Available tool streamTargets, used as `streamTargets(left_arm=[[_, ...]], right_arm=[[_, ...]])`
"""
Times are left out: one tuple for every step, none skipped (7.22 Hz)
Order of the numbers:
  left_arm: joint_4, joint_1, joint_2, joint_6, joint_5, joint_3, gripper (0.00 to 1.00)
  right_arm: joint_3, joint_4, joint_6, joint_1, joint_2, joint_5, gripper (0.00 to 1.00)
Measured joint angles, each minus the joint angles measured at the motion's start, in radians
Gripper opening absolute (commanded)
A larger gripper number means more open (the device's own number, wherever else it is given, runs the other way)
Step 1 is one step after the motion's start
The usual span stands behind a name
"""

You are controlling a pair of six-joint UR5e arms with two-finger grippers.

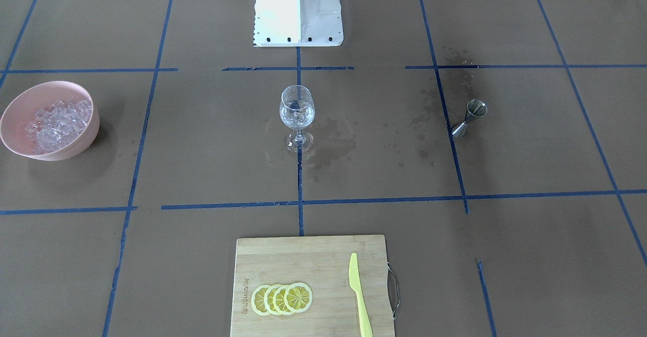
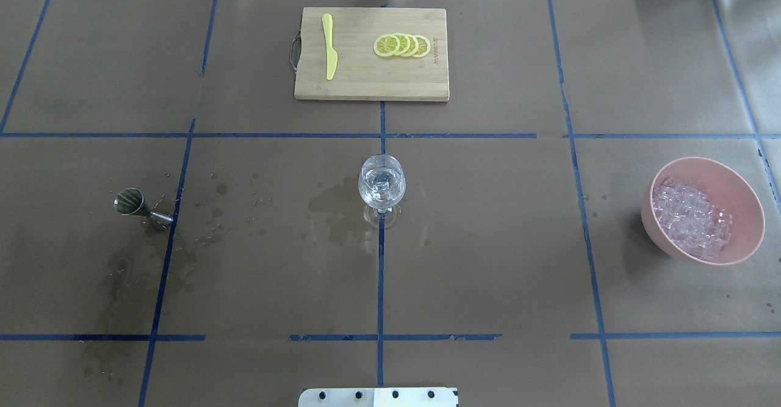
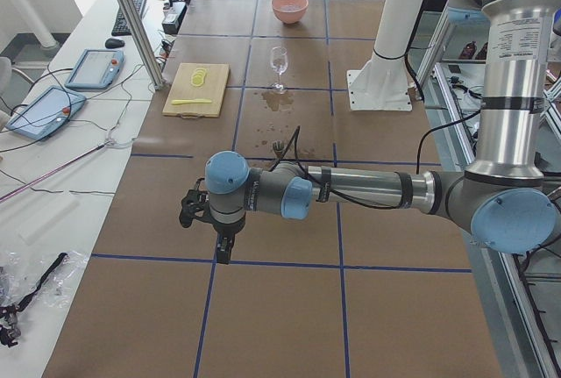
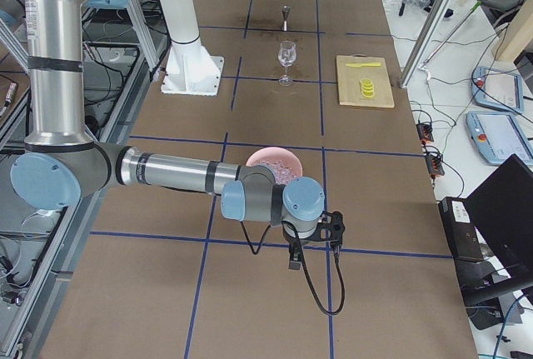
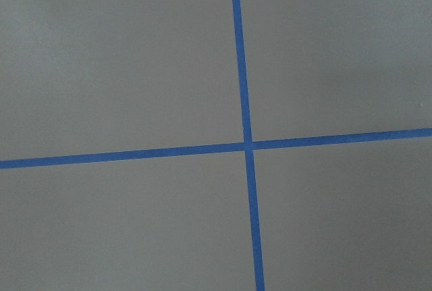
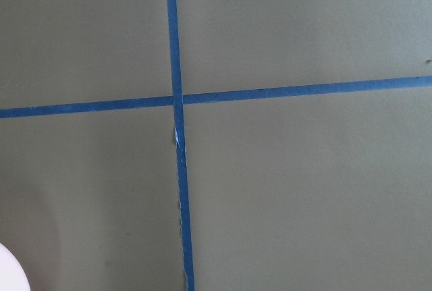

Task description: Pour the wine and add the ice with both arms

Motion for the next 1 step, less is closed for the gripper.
streamTargets(left_arm=[[0.000,0.000,0.000,0.000,0.000,-0.001,1.00]], right_arm=[[0.001,0.000,0.001,0.000,0.000,0.000,1.00]])
